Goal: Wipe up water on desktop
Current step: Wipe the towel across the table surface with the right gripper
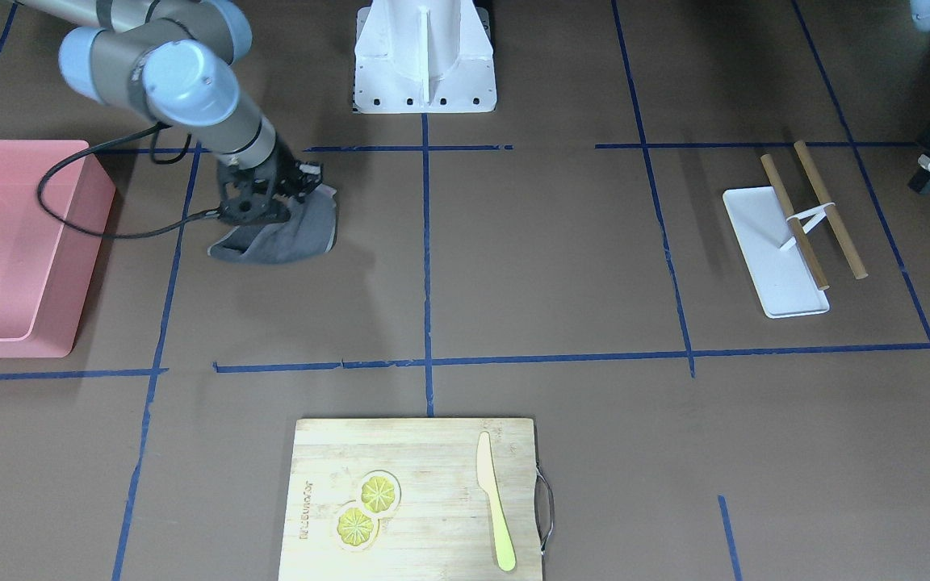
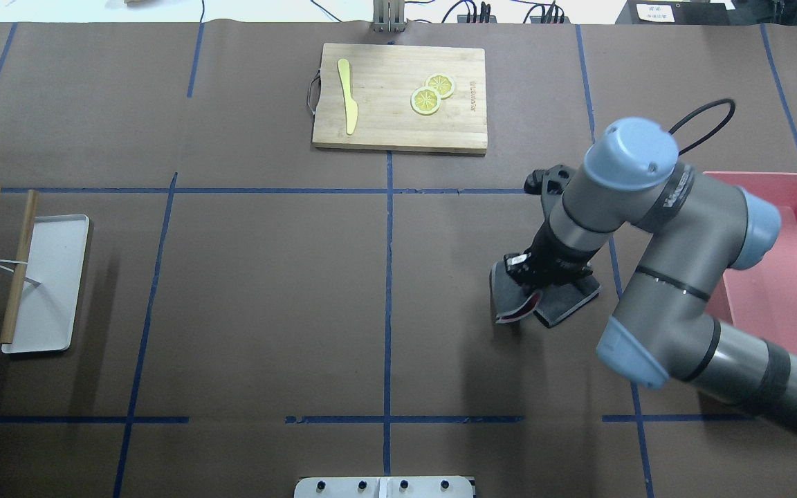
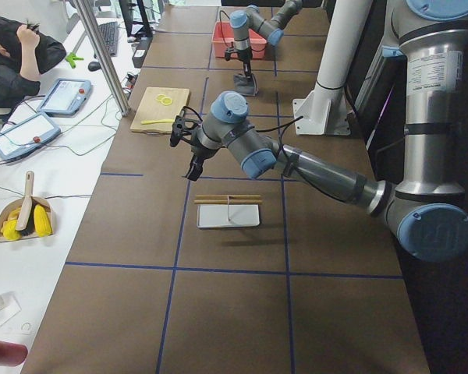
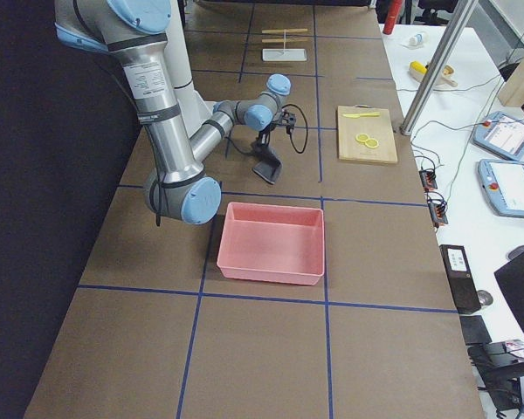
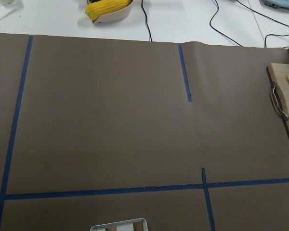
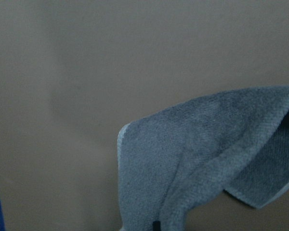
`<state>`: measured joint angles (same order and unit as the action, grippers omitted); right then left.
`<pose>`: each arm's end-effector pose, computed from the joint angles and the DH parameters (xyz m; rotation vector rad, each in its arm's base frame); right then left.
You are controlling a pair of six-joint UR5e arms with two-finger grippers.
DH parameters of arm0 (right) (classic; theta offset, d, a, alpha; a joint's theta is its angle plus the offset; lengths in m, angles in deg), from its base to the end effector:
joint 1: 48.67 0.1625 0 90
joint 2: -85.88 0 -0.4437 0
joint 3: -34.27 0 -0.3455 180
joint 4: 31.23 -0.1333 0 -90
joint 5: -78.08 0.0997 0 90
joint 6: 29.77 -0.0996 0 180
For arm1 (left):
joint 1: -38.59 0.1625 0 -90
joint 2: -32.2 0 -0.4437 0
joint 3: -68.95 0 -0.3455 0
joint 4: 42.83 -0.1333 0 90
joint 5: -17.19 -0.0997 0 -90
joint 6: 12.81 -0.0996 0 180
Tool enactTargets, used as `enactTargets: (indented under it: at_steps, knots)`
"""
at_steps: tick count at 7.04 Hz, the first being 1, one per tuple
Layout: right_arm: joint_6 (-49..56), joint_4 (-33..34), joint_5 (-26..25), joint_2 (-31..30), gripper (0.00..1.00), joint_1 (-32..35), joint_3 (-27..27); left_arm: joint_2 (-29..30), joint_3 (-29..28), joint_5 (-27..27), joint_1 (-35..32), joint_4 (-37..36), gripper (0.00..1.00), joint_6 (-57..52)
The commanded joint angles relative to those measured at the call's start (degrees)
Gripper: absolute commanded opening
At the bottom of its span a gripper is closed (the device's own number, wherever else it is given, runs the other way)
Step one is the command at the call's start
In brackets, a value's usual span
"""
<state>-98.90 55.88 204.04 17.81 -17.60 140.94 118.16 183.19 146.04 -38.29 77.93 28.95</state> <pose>-0.4443 -0.3551 0.3529 -0.2321 -0.8898 -0.0618 0.0255 -0.4213 0.4572 0.4653 0.9516 -0.1510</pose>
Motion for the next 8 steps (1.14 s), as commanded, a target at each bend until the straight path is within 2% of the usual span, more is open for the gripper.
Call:
enactTargets:
  at_steps: [1, 3, 5, 7, 8]
  knots:
    - [-4.09, -0.10, -0.62, -1.36, 0.01, -4.78, 2.05, 0.09, -0.25, 0.00, -0.03, 0.00, 1.00, -0.01]
    - [-3.91, -0.01, -0.71, -0.75, 0.01, -3.66, 1.44, 0.00, -0.16, 0.08, -0.03, 0.09, 1.00, -0.01]
    - [-1.90, -0.01, -0.63, -0.75, 0.01, 3.35, -1.01, 0.09, -0.16, 0.00, -0.03, 0.09, 1.00, 0.08]
    - [4.75, -0.71, -0.54, -0.66, 0.00, 8.36, -6.27, 0.18, -0.08, 0.08, -0.03, 0.09, 1.00, 0.08]
    - [7.83, -0.63, -0.10, -0.84, 0.00, 11.26, -7.25, 0.18, 0.10, 0.08, -0.03, 0.09, 1.00, 0.08]
